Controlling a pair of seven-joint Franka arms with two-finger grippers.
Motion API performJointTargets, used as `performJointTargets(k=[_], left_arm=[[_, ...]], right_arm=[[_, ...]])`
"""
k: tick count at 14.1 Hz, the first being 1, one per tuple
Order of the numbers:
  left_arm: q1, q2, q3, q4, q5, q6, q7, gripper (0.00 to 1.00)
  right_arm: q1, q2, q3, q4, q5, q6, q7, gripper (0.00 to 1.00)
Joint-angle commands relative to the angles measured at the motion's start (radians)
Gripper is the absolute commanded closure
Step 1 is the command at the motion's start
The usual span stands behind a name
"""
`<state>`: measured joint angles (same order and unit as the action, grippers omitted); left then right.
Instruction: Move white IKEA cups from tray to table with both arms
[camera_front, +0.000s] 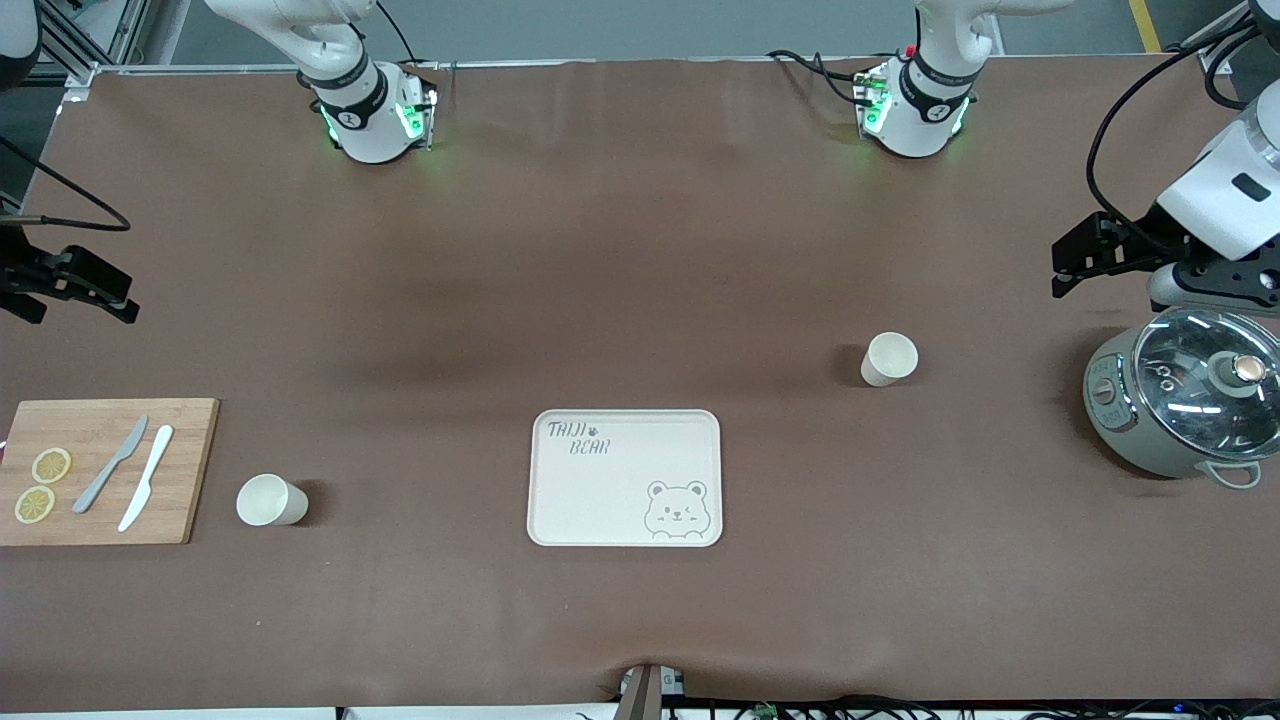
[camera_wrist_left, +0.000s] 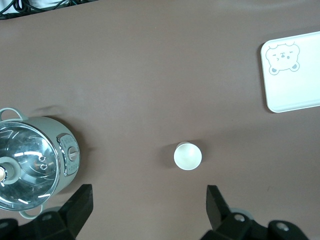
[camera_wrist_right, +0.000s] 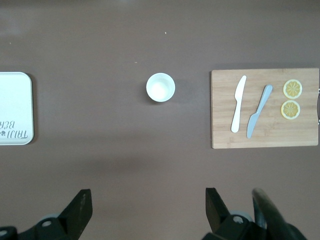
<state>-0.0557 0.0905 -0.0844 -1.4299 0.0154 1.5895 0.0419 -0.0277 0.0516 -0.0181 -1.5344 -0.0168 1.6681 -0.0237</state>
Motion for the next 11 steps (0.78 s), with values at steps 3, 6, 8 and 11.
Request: performJointTargets(k=[3,6,8,11], left_arm=[[0.007,-0.02,-0.008,-0.018,0.006,0.015,0.009,0.0],[0.005,-0.017,-0.008,-0.017,0.008,0.015,0.006,0.0],[0.008,-0.014,-0.006,-0.018,0.006,0.013,0.009,0.0],[0.019,-0.012,-0.005,-0.017,0.005,0.013,0.018,0.0]], right_arm=[[-0.021,-0.021,0.024,-0.021,-0.015,-0.002,0.03,0.0],[-0.023,-0.021,0.024,-0.021,-0.015,-0.002,0.03,0.0],[-0.021,-0.021,0.024,-0.021,-0.015,-0.005,0.03,0.0],[-0.023,-0.021,0.024,-0.019,-0.015,-0.005,0.028,0.0]])
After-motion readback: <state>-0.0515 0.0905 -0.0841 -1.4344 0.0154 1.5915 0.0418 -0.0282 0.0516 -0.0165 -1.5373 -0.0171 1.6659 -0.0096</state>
